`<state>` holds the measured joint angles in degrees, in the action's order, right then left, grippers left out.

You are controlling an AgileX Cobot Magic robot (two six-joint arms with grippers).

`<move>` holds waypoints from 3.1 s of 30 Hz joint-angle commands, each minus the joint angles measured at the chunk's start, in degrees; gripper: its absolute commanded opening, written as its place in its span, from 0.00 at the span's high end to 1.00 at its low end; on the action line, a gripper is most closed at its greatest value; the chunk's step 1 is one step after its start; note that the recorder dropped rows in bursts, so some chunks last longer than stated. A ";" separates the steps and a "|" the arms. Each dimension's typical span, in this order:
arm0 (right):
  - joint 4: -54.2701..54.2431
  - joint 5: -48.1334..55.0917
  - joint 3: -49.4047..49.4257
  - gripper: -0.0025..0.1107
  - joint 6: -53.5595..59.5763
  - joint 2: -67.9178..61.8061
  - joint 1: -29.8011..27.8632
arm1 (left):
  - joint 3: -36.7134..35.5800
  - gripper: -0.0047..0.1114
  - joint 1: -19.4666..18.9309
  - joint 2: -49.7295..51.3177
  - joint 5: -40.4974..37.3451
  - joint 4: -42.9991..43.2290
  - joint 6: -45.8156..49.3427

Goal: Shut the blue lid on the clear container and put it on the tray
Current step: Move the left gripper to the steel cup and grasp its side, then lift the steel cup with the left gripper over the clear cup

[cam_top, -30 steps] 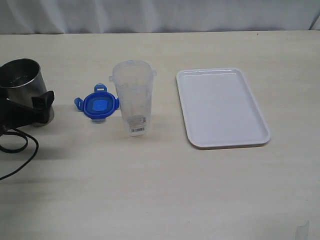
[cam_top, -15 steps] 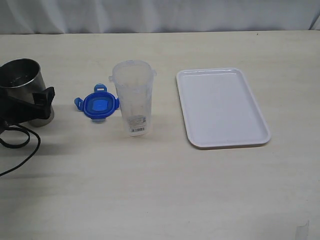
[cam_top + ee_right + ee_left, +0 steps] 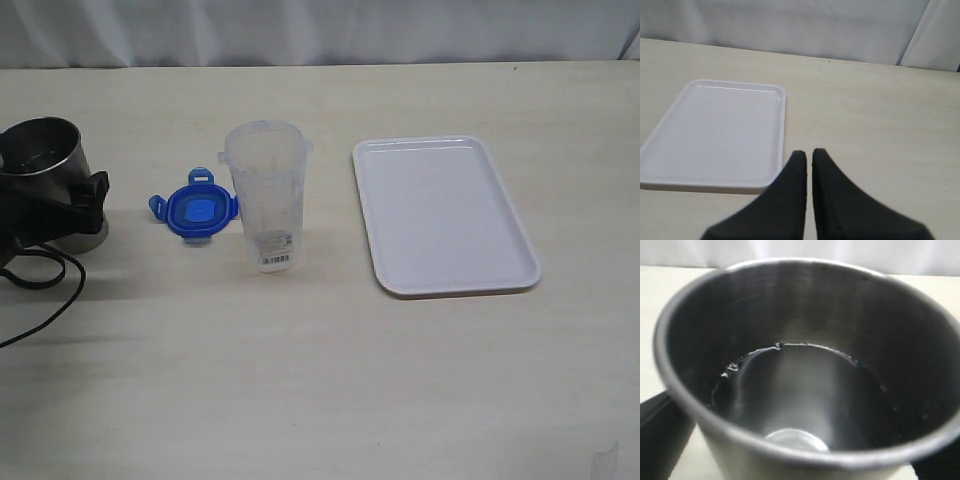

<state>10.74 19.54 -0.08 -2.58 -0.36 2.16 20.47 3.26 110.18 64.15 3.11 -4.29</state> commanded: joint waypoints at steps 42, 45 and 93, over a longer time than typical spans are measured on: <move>0.22 0.15 0.08 0.94 0.05 0.36 -0.13 | 0.29 0.96 -0.16 0.25 0.89 7.75 -0.37; 0.22 0.15 0.08 0.94 0.05 0.36 -0.13 | 0.29 0.96 -0.16 0.15 0.99 7.87 -0.59; 0.22 0.15 0.08 0.94 0.05 0.36 -0.13 | 39.18 0.96 9.58 2.39 -19.03 32.09 -16.80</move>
<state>10.74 19.54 -0.08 -2.58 -0.36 2.16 58.45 12.62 113.44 40.26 35.33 -20.98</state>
